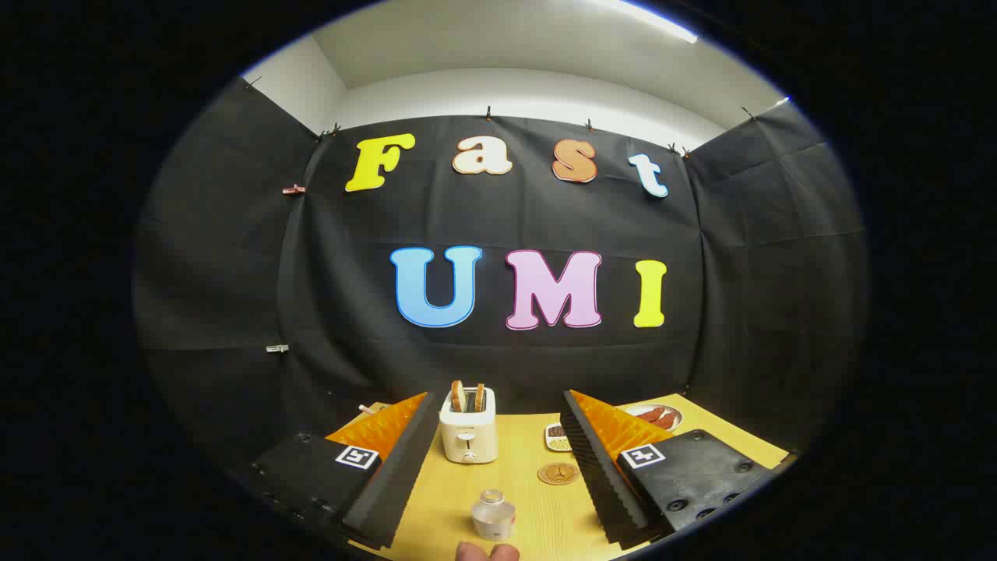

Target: Take the bottle from table, then pour the juice into the cup, finally place the bottle on the coaster

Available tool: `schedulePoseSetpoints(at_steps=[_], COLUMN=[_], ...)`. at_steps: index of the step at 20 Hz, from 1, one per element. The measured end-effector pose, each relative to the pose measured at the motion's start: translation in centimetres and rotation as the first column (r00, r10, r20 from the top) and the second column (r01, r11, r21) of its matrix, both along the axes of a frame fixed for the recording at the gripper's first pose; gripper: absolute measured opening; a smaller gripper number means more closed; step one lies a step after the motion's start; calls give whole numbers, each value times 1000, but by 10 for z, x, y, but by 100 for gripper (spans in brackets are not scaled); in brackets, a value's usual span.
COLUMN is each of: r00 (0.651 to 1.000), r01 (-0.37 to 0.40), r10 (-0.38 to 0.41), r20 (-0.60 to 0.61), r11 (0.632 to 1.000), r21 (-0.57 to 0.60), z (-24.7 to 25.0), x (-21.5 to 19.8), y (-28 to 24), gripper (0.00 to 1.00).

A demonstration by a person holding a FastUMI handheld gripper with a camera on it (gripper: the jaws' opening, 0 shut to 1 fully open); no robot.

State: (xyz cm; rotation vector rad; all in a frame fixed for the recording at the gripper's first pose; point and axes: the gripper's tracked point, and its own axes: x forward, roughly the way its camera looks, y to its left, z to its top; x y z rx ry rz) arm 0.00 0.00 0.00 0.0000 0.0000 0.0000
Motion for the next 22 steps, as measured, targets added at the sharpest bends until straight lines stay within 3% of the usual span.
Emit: schedulePoseSetpoints(at_steps=[22], r00=[996], r01=[-87], r10=[89], r20=[14], r11=[993], r21=[-81], z=[-13], x=[-11], y=[54], gripper=[97])
